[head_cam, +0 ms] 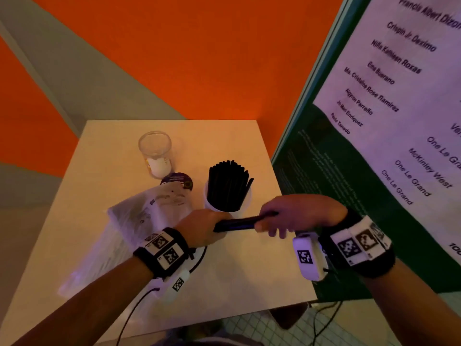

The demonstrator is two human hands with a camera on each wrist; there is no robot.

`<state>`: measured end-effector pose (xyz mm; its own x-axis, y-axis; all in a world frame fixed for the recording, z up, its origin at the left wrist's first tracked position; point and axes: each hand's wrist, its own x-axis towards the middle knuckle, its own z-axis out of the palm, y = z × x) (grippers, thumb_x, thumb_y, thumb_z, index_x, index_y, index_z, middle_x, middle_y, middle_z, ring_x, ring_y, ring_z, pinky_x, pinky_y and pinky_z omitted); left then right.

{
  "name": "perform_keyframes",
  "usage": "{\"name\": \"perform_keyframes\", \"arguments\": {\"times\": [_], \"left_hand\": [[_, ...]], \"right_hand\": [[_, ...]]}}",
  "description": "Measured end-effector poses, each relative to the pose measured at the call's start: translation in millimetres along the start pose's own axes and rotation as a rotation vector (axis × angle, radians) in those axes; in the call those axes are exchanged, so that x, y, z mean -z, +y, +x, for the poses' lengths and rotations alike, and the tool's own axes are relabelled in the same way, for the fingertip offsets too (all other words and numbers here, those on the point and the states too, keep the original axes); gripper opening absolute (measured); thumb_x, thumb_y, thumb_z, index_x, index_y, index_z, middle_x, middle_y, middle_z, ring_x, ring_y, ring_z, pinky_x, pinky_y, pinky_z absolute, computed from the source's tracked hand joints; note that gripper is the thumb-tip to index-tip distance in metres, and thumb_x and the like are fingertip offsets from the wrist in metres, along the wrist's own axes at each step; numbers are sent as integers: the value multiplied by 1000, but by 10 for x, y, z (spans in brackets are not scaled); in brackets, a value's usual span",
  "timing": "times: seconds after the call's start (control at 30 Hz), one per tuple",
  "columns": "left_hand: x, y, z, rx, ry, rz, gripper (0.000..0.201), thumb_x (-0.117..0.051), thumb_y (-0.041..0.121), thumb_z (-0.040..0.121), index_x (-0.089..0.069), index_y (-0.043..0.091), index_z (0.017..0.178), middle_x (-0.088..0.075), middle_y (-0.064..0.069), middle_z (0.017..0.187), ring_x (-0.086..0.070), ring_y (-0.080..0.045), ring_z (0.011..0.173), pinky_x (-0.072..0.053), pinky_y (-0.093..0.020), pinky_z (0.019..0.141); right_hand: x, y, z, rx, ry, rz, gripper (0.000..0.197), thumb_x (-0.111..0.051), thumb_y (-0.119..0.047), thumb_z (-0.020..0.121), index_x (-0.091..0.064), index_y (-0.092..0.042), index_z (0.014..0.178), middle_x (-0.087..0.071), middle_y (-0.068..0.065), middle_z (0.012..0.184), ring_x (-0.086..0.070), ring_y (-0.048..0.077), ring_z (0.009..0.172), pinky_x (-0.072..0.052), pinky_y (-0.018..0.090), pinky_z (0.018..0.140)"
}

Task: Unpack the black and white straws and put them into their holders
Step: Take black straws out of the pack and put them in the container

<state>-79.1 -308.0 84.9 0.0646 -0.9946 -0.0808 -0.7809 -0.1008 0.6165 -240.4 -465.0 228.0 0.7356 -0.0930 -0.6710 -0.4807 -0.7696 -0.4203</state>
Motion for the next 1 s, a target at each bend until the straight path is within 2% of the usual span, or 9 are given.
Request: {"name": "perform_keyframes", "arguments": {"times": [0.13, 0.27, 0.37, 0.47, 0.53, 0.67, 0.73, 0.83, 1.0], "left_hand": [[127, -129, 19, 78, 80, -3, 10, -60, 26, 90, -63, 29, 99, -54, 12, 65, -52, -8, 59, -41, -24, 59], [172, -74, 118, 84, 90, -7, 13, -60, 22, 88, -60, 32, 95, -51, 13, 61, -48, 0, 53, -39, -18, 54], [188, -28, 201, 109, 121, -70, 13, -60, 20, 88, -60, 32, 93, -50, 14, 58, -48, 4, 50, -31, -10, 49], [240, -9, 235, 151, 220, -209, 13, -58, 21, 92, -63, 32, 95, -56, 10, 58, -54, 3, 52, -37, -7, 50], [291, 61, 289, 129, 272, -329, 22, -58, 19, 93, -58, 40, 87, -61, 14, 61, -55, 6, 54, -38, -5, 52], [377, 226, 466, 30, 293, -391, 22, -58, 22, 93, -52, 42, 86, -60, 20, 70, -55, 12, 65, -38, -4, 57], [413, 233, 508, 46, 279, -446, 25, -62, 28, 90, -51, 40, 109, -63, 14, 92, -59, 7, 83, -45, -10, 70], [409, 66, 459, 93, 301, -477, 69, -76, 22, 79, -37, 21, 136, -51, -1, 122, -51, -14, 115, -43, -29, 98], [291, -356, 105, 237, 358, -278, 85, -84, 40, 66, -37, 17, 133, -44, 6, 123, -46, -14, 112, -41, -30, 96]], "right_hand": [[37, 193, -3, 142, 498, 495, 62, -32, -70, 75, -67, -26, 103, -69, -2, 104, -65, 15, 102, -46, 35, 95], [-223, 67, 296, 277, 630, 672, 60, -22, -68, 86, -69, -34, 100, -69, -15, 108, -62, -2, 105, -44, 22, 94], [-268, -46, 424, 390, 756, 823, 58, -29, -68, 87, -70, -29, 99, -70, -13, 104, -62, -3, 97, -46, 11, 84], [-266, -22, 445, 590, 909, 1088, 50, -54, -58, 86, -56, -19, 117, -60, 11, 120, -58, 19, 113, -49, 30, 94], [-305, -81, 497, 672, 885, 1204, 47, -68, -30, 84, -46, -23, 125, -54, 18, 123, -55, 23, 116, -49, 36, 97], [-245, -250, 593, 781, 918, 1177, 41, -53, 5, 90, -42, -23, 118, -59, 11, 95, -63, 24, 103, -51, 29, 91], [-97, -230, 547, 784, 969, 1159, 41, -50, 8, 91, -43, -24, 114, -59, 2, 87, -64, 22, 93, -52, 28, 86], [67, -86, 488, 738, 1093, 1097, 40, -51, 8, 91, -42, -24, 114, -58, 3, 84, -63, 21, 87, -52, 32, 87], [-38, 150, 746, 541, 1193, 939, 58, -52, 6, 91, -38, -41, 124, -59, 5, 82, -62, 27, 89, -50, 35, 92]]}}
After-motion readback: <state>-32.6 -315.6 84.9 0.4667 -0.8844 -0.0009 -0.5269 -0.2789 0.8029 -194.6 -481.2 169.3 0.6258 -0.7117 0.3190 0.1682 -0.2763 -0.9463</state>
